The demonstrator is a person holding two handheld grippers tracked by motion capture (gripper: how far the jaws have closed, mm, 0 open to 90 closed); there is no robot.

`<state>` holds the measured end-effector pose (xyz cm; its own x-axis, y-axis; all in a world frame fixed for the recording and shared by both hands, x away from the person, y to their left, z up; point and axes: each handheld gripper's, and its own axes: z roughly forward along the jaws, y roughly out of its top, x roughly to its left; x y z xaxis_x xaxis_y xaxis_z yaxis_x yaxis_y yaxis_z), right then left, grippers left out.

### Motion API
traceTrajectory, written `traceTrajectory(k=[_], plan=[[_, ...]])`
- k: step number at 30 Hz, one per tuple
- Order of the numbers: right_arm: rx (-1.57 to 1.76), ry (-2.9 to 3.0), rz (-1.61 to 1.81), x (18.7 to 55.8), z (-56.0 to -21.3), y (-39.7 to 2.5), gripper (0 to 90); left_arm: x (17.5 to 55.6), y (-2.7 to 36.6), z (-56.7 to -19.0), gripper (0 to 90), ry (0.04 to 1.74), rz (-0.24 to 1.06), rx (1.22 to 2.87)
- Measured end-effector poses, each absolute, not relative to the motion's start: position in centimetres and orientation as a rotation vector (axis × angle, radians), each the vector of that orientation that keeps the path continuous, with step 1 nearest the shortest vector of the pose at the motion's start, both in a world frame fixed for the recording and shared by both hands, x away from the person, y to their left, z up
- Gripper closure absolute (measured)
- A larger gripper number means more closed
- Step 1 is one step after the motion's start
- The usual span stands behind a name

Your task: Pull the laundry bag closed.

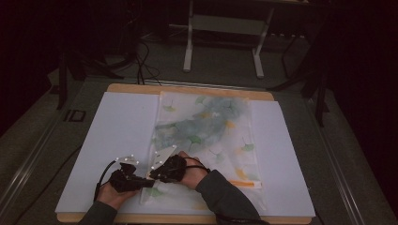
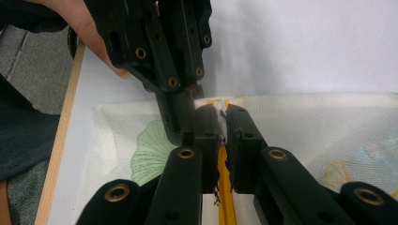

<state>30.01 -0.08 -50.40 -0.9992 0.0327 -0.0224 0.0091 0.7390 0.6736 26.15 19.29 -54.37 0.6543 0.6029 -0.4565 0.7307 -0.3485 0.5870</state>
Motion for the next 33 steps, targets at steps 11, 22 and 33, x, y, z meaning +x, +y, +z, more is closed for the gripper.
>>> traceTrajectory(k=[11, 22, 33], plan=[[0.044, 2.904, 1.113, 30.2, -50.8, -0.4, 84.3, 26.1, 19.3, -54.3, 88.3, 1.03, -0.18, 2.069], [0.053, 2.915, 1.091, 30.3, -51.3, -0.8, 84.4, 25.9, 19.2, -54.2, 88.5, 1.03, -0.165, 2.077], [0.054, 2.918, 1.081, 30.4, -51.6, -1.1, 84.5, 25.8, 19.2, -54.1, 88.5, 1.023, -0.157, 2.076]])
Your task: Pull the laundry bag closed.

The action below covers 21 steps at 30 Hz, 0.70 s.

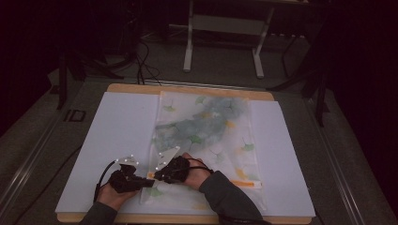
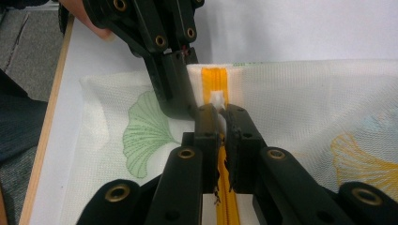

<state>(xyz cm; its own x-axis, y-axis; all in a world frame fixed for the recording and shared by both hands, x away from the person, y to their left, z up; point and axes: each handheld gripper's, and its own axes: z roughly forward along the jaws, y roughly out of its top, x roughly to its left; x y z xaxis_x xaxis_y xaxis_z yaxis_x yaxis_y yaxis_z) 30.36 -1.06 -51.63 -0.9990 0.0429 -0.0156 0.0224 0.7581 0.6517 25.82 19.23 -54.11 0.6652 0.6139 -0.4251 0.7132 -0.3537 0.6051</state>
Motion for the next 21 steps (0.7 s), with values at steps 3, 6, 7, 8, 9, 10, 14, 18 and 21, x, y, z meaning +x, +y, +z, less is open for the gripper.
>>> traceTrajectory(k=[3, 6, 7, 8, 9, 10, 14, 18, 21], plan=[[0.053, 2.921, 1.071, 30.38, -51.76, -1.21, 84.6, 25.78, 19.22, -54.09, 88.5, 1.022, -0.153, 2.075], [0.06, 2.923, 1.067, 30.37, -51.89, -1.33, 84.6, 25.77, 19.22, -54.07, 88.4, 1.018, -0.15, 2.076], [0.062, 2.923, 1.071, 30.36, -51.93, -1.36, 84.6, 25.75, 19.19, -54.07, 88.4, 1.018, -0.147, 2.076], [0.063, 2.923, 1.071, 30.35, -51.93, -1.37, 84.6, 25.74, 19.19, -54.05, 88.4, 1.017, -0.144, 2.076], [0.065, 2.923, 1.069, 30.33, -51.92, -1.37, 84.6, 25.73, 19.19, -54.02, 88.4, 1.016, -0.143, 2.077], [0.062, 2.92, 1.069, 30.32, -51.91, -1.38, 84.7, 25.72, 19.19, -54.0, 88.4, 1.013, -0.14, 2.078], [0.059, 2.923, 1.05, 30.28, -51.96, -1.44, 84.7, 25.67, 19.24, -53.91, 88.4, 1.008, -0.132, 2.076], [0.062, 2.926, 1.044, 30.34, -52.07, -1.66, 84.7, 25.63, 19.2, -53.85, 88.4, 1.003, -0.126, 2.077], [0.06, 2.926, 1.032, 30.33, -52.09, -1.74, 84.8, 25.55, 19.16, -53.77, 88.4, 0.999, -0.112, 2.077]])
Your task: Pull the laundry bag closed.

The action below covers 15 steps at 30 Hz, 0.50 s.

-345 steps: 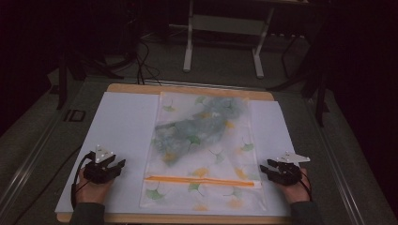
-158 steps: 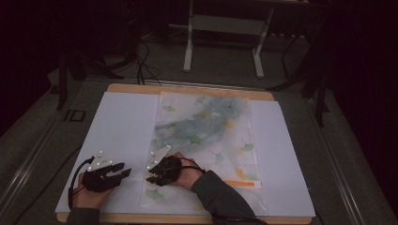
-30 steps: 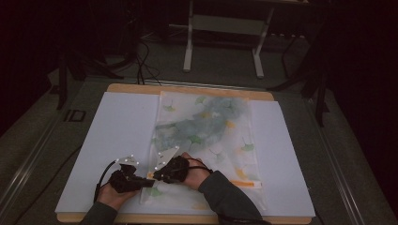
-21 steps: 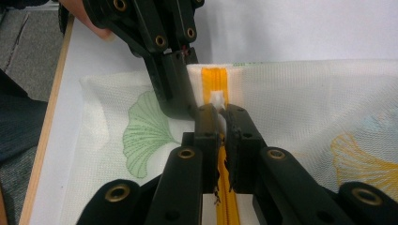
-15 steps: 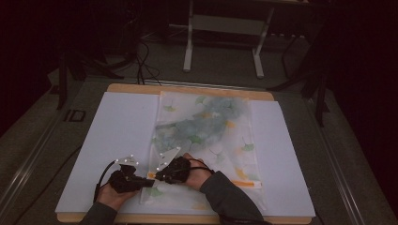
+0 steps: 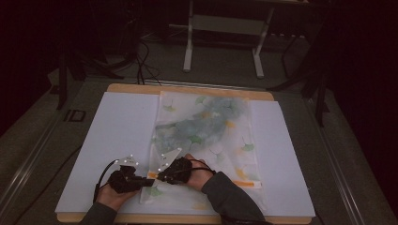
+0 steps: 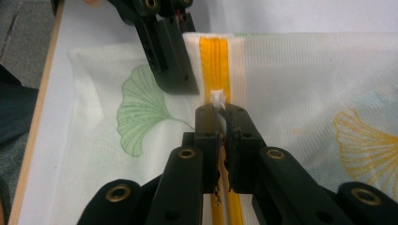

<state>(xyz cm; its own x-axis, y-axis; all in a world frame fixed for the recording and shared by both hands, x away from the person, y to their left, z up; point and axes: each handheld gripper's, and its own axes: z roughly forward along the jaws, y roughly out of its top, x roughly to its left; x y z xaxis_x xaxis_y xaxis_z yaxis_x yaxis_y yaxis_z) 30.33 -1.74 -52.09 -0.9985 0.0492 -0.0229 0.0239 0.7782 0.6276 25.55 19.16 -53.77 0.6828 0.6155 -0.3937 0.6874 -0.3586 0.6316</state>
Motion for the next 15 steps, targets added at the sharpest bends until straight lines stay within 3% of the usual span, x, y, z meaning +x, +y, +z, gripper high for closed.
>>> traceTrajectory(k=[15], plan=[[0.07, 2.928, 0.973, 30.53, -52.66, -2.33, 85.1, 25.4, 19.47, -53.51, 88.5, 0.994, -0.089, 2.061]])
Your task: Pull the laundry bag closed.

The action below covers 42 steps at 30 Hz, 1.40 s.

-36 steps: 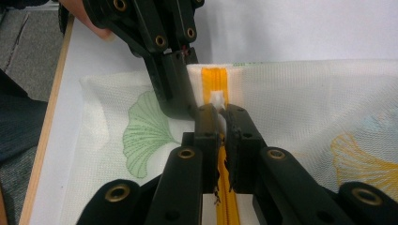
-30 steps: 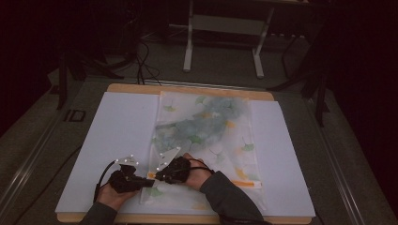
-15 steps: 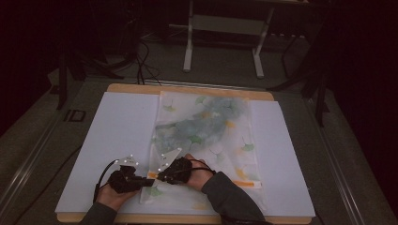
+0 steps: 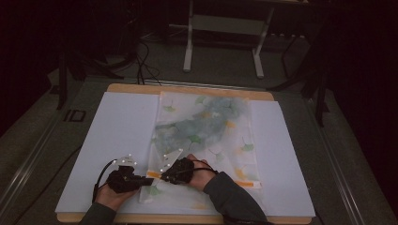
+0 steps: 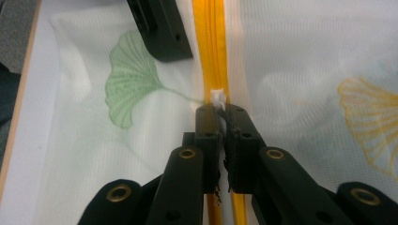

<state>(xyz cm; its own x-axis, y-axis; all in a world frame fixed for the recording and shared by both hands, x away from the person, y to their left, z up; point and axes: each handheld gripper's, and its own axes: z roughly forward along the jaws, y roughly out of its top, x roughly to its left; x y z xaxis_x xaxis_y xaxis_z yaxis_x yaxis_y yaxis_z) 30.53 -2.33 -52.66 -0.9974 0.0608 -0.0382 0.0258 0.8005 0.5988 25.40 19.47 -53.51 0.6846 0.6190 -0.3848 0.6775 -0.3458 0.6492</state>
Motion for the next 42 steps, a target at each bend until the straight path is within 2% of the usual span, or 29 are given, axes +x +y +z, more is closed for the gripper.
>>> traceTrajectory(k=[42], plan=[[0.087, 2.932, 0.862, 30.1, -52.2, -5.3, 85.7, 25.2, 19.7, -53.2, 88.5, 0.977, -0.061, 2.046]])
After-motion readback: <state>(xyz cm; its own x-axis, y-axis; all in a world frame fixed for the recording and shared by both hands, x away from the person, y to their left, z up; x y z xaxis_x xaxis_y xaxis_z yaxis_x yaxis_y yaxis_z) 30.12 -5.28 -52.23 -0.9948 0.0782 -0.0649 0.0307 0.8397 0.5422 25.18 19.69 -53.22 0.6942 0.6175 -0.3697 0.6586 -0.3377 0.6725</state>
